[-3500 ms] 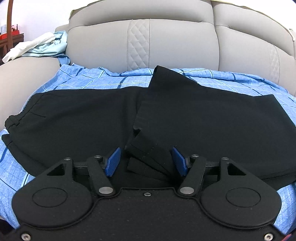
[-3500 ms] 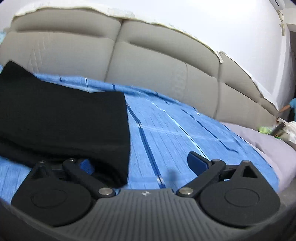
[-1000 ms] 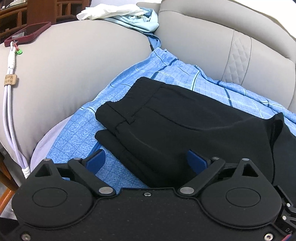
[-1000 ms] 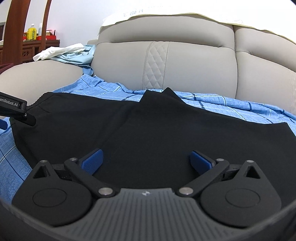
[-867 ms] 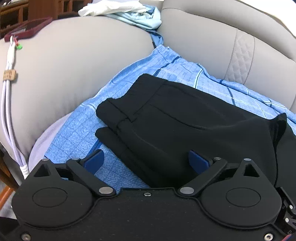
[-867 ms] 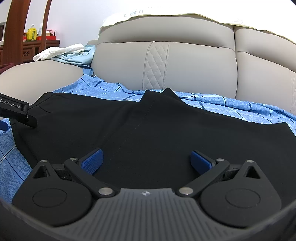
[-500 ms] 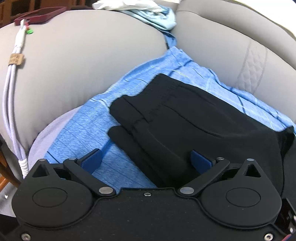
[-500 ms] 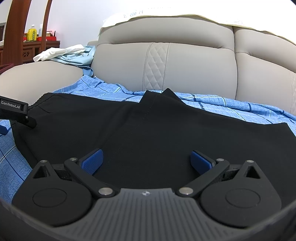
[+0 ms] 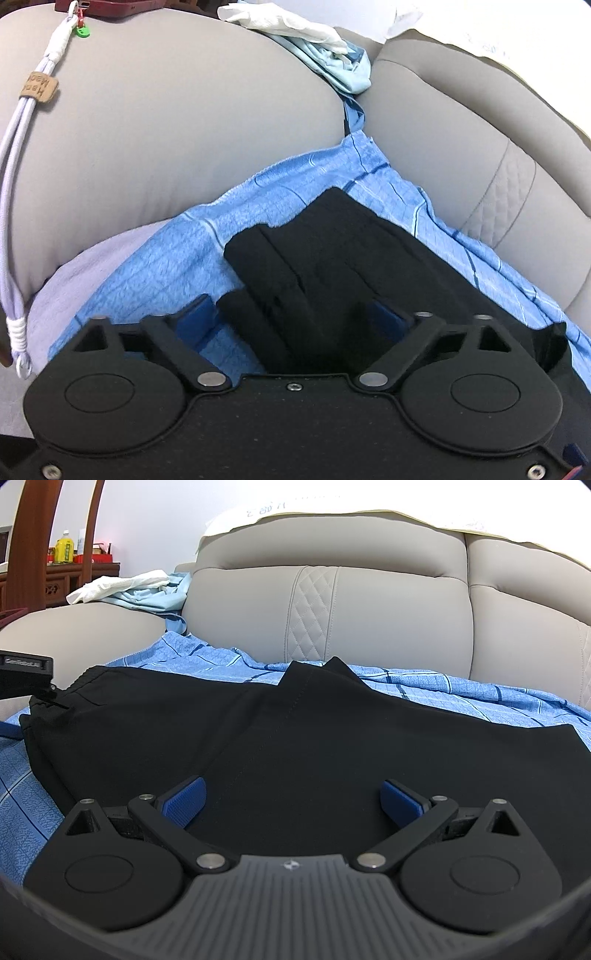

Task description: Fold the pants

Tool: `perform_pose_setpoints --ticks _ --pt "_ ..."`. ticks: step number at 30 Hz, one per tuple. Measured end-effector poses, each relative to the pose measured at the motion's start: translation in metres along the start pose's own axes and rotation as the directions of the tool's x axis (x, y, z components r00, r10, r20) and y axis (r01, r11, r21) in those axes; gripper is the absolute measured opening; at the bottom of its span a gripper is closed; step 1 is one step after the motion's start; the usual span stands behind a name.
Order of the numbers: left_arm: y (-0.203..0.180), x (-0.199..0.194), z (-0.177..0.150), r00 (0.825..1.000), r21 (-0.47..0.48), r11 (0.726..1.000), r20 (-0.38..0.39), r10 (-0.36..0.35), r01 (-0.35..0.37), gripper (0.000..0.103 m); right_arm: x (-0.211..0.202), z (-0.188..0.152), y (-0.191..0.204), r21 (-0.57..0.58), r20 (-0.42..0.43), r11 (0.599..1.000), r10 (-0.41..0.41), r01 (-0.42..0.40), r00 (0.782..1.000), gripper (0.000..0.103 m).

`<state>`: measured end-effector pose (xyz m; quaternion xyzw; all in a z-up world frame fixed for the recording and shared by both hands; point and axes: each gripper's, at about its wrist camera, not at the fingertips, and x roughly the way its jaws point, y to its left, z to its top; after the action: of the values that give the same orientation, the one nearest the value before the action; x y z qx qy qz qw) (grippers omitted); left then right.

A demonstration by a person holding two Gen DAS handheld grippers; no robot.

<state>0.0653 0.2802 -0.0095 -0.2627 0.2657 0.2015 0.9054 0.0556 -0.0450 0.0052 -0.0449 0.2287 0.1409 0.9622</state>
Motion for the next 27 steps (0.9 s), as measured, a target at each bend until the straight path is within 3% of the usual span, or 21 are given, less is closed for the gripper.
perform_pose_setpoints --ticks 1,2,7,11,12,13,14,17,18,19,22,24,27 --pt "0.000 -0.001 0.000 1.000 -0.015 1.000 0.010 0.011 -0.011 0.059 0.000 0.000 0.000 0.000 0.000 1.000 0.000 0.000 1.000 0.103" --pt "0.001 -0.003 0.000 1.000 -0.036 0.999 0.019 0.024 -0.023 0.052 0.000 0.000 0.000 0.000 0.001 1.000 0.000 0.000 1.000 0.103" --pt "0.022 -0.019 -0.011 0.996 -0.211 0.974 0.009 -0.089 0.089 0.054 0.000 0.001 0.000 0.000 0.001 1.000 -0.001 0.001 1.000 0.103" --pt "0.019 -0.010 -0.006 0.996 -0.183 0.979 0.011 -0.094 0.095 0.063 0.000 0.002 0.000 0.001 0.003 1.000 -0.001 0.001 1.000 0.103" --pt "0.016 -0.005 -0.002 0.997 -0.175 0.981 0.016 -0.081 0.083 0.061 0.001 0.002 0.000 0.002 0.003 1.000 -0.001 0.001 1.000 0.103" --pt "0.014 -0.001 0.000 0.998 -0.171 0.983 0.026 -0.058 0.061 0.045 0.001 0.002 0.001 0.002 0.004 1.000 -0.001 0.001 1.000 0.103" --pt "0.014 0.003 0.002 0.999 -0.178 0.983 0.031 -0.040 0.044 0.039 0.001 0.002 0.001 0.002 0.003 1.000 -0.001 0.001 1.000 0.103" --pt "0.020 0.015 0.009 0.997 -0.248 0.967 0.043 -0.057 0.066 0.040 0.002 0.002 0.001 0.002 0.002 1.000 -0.003 0.003 1.000 0.103" --pt "0.019 0.016 0.011 0.998 -0.251 0.966 0.039 -0.052 0.060 0.036 0.002 0.002 0.001 0.003 0.000 1.000 -0.003 0.003 1.000 0.103" --pt "0.016 0.015 0.014 0.999 -0.238 0.970 0.034 -0.033 0.040 0.022 0.003 0.004 0.001 0.002 -0.005 1.000 0.001 -0.001 1.000 0.103" --pt "-0.011 -0.008 0.024 0.994 -0.107 0.994 0.103 -0.027 0.038 0.018 0.000 0.009 -0.003 -0.004 -0.037 0.999 0.035 -0.036 0.999 0.103" --pt "-0.033 -0.027 0.031 0.986 -0.018 0.996 0.144 -0.086 0.090 0.017 -0.010 0.014 -0.016 0.028 -0.048 0.997 0.071 -0.070 0.996 0.101" --pt "-0.080 -0.054 0.042 0.957 0.097 0.969 0.166 -0.240 0.226 0.017 -0.033 0.020 -0.053 0.163 -0.019 0.981 0.110 -0.105 0.994 0.101"
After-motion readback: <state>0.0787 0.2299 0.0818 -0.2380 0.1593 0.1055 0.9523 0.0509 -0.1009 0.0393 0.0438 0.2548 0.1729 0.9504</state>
